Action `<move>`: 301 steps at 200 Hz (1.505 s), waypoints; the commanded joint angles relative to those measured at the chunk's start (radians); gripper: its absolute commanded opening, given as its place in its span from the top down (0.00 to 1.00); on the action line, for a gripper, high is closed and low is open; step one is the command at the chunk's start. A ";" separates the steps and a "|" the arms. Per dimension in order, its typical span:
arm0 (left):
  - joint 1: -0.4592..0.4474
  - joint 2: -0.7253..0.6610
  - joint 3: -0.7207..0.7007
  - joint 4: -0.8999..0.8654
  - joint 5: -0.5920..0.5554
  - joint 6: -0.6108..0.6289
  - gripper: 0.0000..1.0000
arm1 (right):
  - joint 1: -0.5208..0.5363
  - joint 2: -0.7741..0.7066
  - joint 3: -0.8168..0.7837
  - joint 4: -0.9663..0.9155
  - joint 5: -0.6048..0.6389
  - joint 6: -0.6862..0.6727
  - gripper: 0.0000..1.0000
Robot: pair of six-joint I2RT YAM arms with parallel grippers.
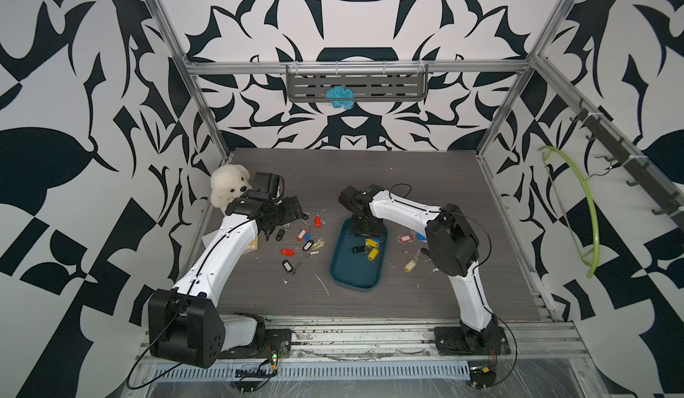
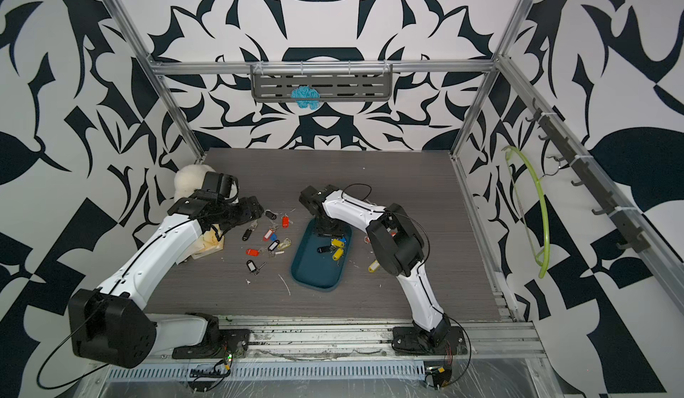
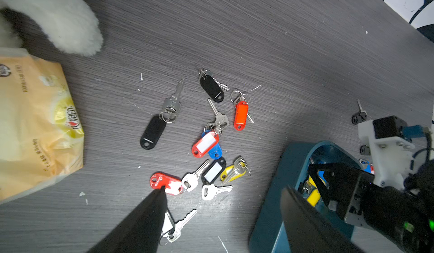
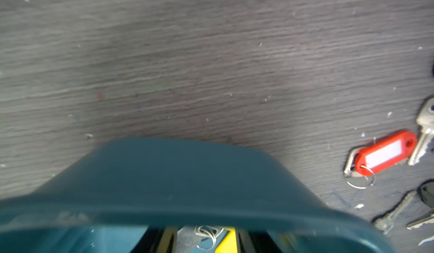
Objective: Take the keys out of the storage box
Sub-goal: Pick up the key from the storage box.
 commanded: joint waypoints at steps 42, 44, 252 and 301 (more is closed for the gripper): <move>0.000 -0.013 -0.026 -0.001 0.023 0.017 0.16 | 0.002 0.026 0.060 -0.049 0.038 -0.015 0.60; 0.000 -0.013 -0.026 0.000 0.023 0.017 0.16 | 0.002 0.028 0.063 -0.051 0.038 -0.015 0.60; 0.000 -0.001 -0.030 -0.010 0.037 0.014 0.16 | 0.003 -0.043 0.036 -0.108 0.095 0.009 1.00; 0.000 -0.004 -0.025 -0.014 0.042 0.008 0.16 | 0.005 -0.126 0.034 -0.112 0.100 0.009 1.00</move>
